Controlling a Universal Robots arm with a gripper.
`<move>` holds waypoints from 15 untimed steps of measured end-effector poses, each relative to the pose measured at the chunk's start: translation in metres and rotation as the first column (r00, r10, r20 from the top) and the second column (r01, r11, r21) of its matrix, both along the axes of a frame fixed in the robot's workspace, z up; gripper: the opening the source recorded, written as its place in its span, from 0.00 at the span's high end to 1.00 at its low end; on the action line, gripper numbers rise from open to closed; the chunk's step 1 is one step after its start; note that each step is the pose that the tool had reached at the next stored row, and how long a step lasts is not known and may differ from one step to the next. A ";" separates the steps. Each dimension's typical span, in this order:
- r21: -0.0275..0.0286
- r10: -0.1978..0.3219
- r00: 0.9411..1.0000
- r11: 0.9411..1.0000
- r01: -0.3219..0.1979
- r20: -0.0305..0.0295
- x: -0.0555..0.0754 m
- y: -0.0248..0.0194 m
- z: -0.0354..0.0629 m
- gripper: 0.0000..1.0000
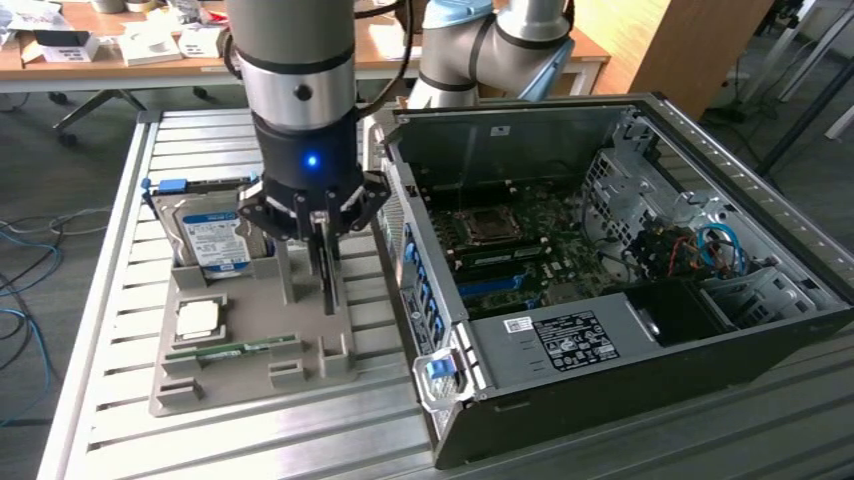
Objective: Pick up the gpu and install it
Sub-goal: 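Pick up the gpu and move the gpu toward the slot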
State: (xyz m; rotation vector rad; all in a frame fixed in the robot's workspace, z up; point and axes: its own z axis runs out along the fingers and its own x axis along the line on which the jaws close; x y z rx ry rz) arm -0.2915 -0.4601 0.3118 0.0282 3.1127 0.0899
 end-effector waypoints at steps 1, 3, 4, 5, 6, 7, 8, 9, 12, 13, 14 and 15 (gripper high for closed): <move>0.000 0.000 1.000 1.000 0.000 0.000 0.000 0.0000 0.0040 0.74; 0.001 0.000 1.000 1.000 0.000 0.000 0.000 0.0000 0.0118 0.74; 0.001 0.000 1.000 1.000 0.000 0.000 0.000 0.0000 0.0155 0.74; 0.001 0.000 1.000 1.000 0.000 0.000 0.000 0.0000 0.0193 0.74; 0.001 0.000 1.000 1.000 0.000 0.000 0.000 0.0000 0.0234 0.74; 0.001 0.000 1.000 1.000 0.000 0.000 0.001 0.0000 0.0271 0.74; 0.001 0.000 1.000 1.000 0.000 0.000 0.001 0.0000 0.0308 0.74; 0.001 0.000 1.000 1.000 0.000 0.000 0.001 0.0000 0.0343 0.74; 0.001 0.000 1.000 1.000 0.000 0.000 0.001 0.0000 0.0457 0.74; 0.001 0.000 1.000 1.000 0.000 0.000 0.001 0.0000 0.0494 0.74; 0.001 0.000 1.000 1.000 0.000 0.000 0.001 0.0000 0.0526 0.74; 0.001 0.000 1.000 1.000 0.000 0.000 0.001 0.0000 0.0557 0.74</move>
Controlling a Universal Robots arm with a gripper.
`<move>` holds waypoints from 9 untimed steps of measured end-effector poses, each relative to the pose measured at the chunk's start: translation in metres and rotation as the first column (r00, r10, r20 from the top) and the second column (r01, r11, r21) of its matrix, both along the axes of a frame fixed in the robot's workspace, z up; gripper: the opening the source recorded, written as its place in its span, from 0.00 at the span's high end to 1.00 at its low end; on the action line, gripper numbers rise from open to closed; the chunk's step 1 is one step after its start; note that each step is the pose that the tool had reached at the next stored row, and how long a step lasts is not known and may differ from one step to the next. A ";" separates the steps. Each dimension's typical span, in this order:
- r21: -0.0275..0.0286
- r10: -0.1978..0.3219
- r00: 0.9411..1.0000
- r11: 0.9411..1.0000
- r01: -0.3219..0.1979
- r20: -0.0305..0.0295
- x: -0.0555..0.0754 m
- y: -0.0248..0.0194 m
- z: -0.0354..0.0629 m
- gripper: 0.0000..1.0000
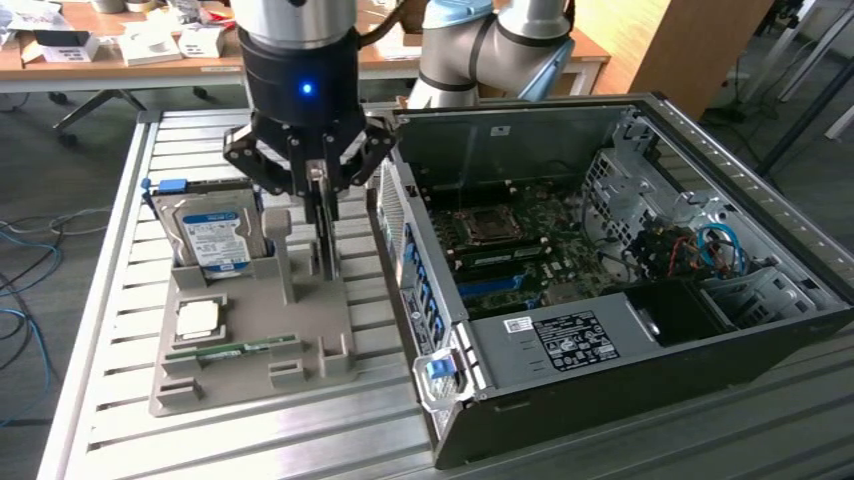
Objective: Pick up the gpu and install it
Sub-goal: 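Pick up the gpu and move the gpu toward the slot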
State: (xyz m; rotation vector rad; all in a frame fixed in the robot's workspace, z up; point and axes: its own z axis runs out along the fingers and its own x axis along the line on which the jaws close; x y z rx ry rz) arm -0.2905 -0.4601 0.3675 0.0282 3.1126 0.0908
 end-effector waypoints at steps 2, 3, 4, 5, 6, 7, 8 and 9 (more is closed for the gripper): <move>0.000 0.000 1.000 1.000 0.000 0.000 0.000 0.0000 0.0065 0.74; 0.000 0.000 1.000 1.000 0.000 0.000 0.000 0.0000 0.0100 0.74; 0.000 0.000 1.000 1.000 0.000 0.000 0.000 0.0000 0.0138 0.74; 0.000 0.000 1.000 1.000 0.000 0.000 0.001 0.0000 0.0174 0.74; 0.000 0.000 1.000 1.000 0.000 0.000 0.001 0.0000 0.0207 0.74; 0.000 0.000 1.000 1.000 0.000 0.000 0.001 0.0000 0.0239 0.74; 0.000 0.000 1.000 1.000 0.000 0.000 0.001 0.0000 0.0267 0.74; 0.000 0.000 1.000 1.000 0.000 0.000 0.001 0.0000 0.0290 0.74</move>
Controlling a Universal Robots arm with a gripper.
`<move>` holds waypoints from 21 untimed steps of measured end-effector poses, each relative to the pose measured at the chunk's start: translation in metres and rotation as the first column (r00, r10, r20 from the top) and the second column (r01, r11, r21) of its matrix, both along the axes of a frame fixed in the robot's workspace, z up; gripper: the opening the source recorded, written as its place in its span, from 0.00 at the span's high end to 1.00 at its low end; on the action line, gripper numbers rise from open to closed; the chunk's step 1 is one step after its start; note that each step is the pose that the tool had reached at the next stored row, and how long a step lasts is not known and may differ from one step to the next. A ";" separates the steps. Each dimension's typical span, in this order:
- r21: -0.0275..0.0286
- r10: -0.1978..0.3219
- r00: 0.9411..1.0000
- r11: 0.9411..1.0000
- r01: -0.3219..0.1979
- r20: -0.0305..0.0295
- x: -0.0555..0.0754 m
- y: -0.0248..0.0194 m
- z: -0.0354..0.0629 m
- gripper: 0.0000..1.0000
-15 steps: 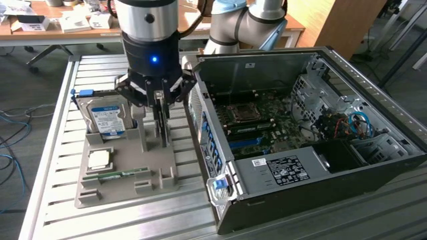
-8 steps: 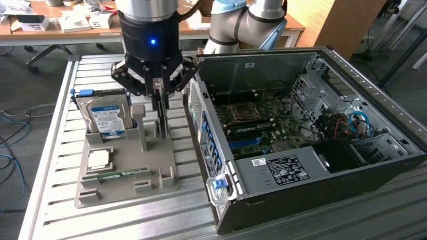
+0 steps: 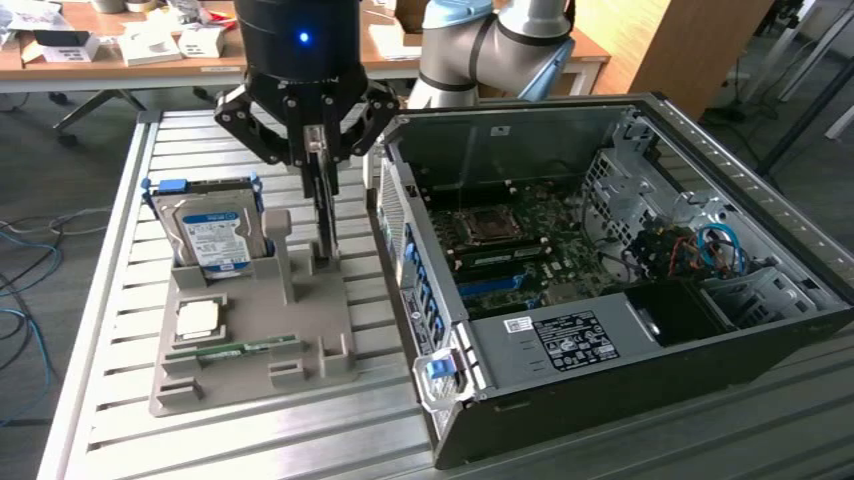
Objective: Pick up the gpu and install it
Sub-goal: 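Pick up the gpu and move the gpu toward the slot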
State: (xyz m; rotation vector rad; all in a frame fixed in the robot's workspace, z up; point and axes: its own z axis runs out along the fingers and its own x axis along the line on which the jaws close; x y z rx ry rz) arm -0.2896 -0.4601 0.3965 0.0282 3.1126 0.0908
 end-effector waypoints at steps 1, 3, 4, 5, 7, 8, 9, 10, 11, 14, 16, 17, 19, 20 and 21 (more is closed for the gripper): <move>0.000 0.000 1.000 1.000 0.000 0.000 0.000 0.0000 0.0020 0.74; 0.000 0.000 1.000 1.000 0.000 0.000 0.000 0.0000 0.0058 0.74; 0.000 0.000 1.000 1.000 0.000 0.000 0.000 0.0000 0.0078 0.74; 0.000 0.000 1.000 1.000 0.000 0.000 0.000 0.0000 0.0096 0.74; 0.000 0.000 1.000 1.000 0.000 0.000 0.000 0.0000 0.0124 0.74; 0.000 0.000 1.000 1.000 0.000 0.000 0.000 0.0000 0.0139 0.74; 0.000 0.000 1.000 1.000 0.000 0.000 0.001 0.0000 0.0157 0.74; 0.000 0.000 1.000 1.000 0.000 0.000 0.001 0.0000 0.0173 0.74; 0.001 0.000 1.000 1.000 0.000 0.000 0.001 0.0000 0.0189 0.74; 0.002 0.000 1.000 1.000 0.000 0.000 0.001 0.0000 0.0224 0.74; 0.002 0.000 1.000 1.000 0.000 0.000 0.001 0.0000 0.0225 0.74; 0.002 0.000 1.000 1.000 0.000 0.000 0.001 0.0000 0.0225 0.74; 0.002 0.000 1.000 1.000 0.000 0.000 0.001 0.0000 0.0226 0.74; 0.002 0.000 1.000 1.000 0.000 0.000 0.001 0.0000 0.0226 0.74; 0.002 0.000 1.000 1.000 0.000 0.000 0.002 0.0000 0.0227 0.74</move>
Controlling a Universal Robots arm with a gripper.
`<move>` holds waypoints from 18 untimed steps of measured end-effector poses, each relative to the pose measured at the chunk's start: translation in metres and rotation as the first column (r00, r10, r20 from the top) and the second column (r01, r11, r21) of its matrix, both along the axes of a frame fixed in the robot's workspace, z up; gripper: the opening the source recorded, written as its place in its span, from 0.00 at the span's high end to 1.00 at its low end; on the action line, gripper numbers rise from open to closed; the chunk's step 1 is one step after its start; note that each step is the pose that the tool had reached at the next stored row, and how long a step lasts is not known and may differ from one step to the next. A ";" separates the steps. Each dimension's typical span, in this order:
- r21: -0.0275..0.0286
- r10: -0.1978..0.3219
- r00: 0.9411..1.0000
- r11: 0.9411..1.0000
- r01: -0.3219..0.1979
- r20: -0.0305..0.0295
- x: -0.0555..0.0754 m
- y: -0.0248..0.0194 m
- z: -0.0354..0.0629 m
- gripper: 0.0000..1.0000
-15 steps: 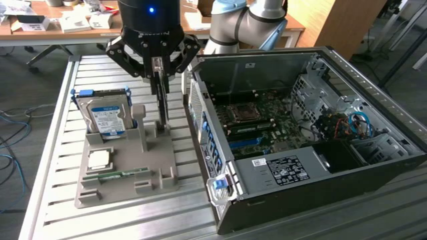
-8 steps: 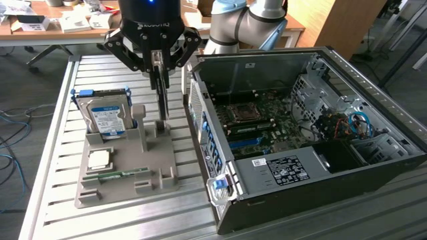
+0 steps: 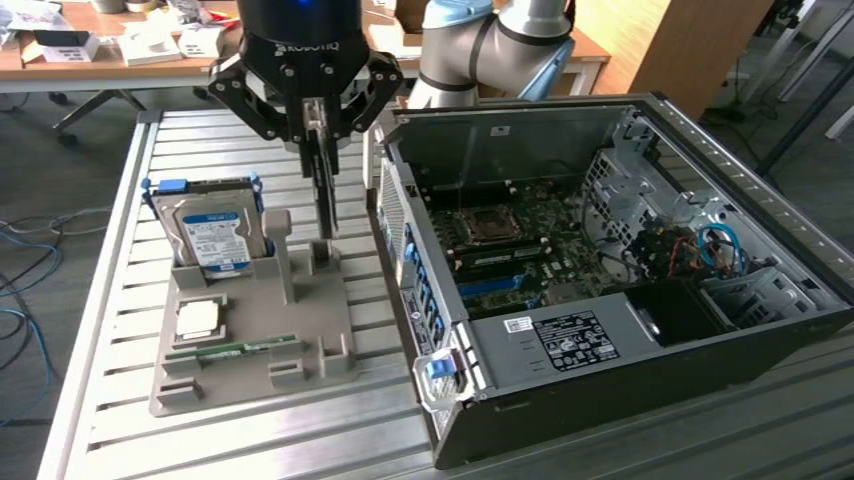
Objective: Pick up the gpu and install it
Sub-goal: 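Pick up the gpu and move the gpu toward the slot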
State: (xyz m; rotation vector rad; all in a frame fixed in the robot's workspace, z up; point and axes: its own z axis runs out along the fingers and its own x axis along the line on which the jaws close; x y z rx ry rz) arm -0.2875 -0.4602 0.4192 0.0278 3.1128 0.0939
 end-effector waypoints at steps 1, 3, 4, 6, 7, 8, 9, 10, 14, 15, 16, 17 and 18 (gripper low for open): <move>0.000 0.000 1.000 1.000 0.000 0.000 0.001 0.0000 -0.0001 0.74; 0.000 0.000 1.000 1.000 0.000 0.000 0.004 0.0000 -0.0002 0.74; 0.000 0.000 1.000 1.000 0.000 0.000 0.006 0.0001 -0.0002 0.74; 0.000 0.000 1.000 1.000 0.000 0.000 0.010 0.0001 -0.0002 0.74; 0.000 0.000 1.000 1.000 0.000 0.000 0.012 0.0001 -0.0001 0.74; 0.000 0.000 1.000 1.000 0.000 0.000 0.015 0.0001 -0.0001 0.74; 0.000 0.000 1.000 1.000 0.000 0.000 0.018 0.0001 -0.0001 0.74; 0.000 0.000 1.000 1.000 0.000 0.000 0.021 0.0001 -0.0001 0.74; 0.001 0.000 1.000 1.000 0.000 0.000 0.036 0.0001 -0.0002 0.74; 0.001 0.000 1.000 1.000 0.000 0.000 0.039 0.0001 -0.0002 0.74; 0.001 0.000 1.000 1.000 0.000 0.000 0.043 0.0001 -0.0002 0.74; 0.002 0.000 1.000 1.000 0.000 0.000 0.046 0.0000 -0.0002 0.74; 0.002 0.000 1.000 1.000 0.000 0.000 0.050 0.0000 -0.0002 0.74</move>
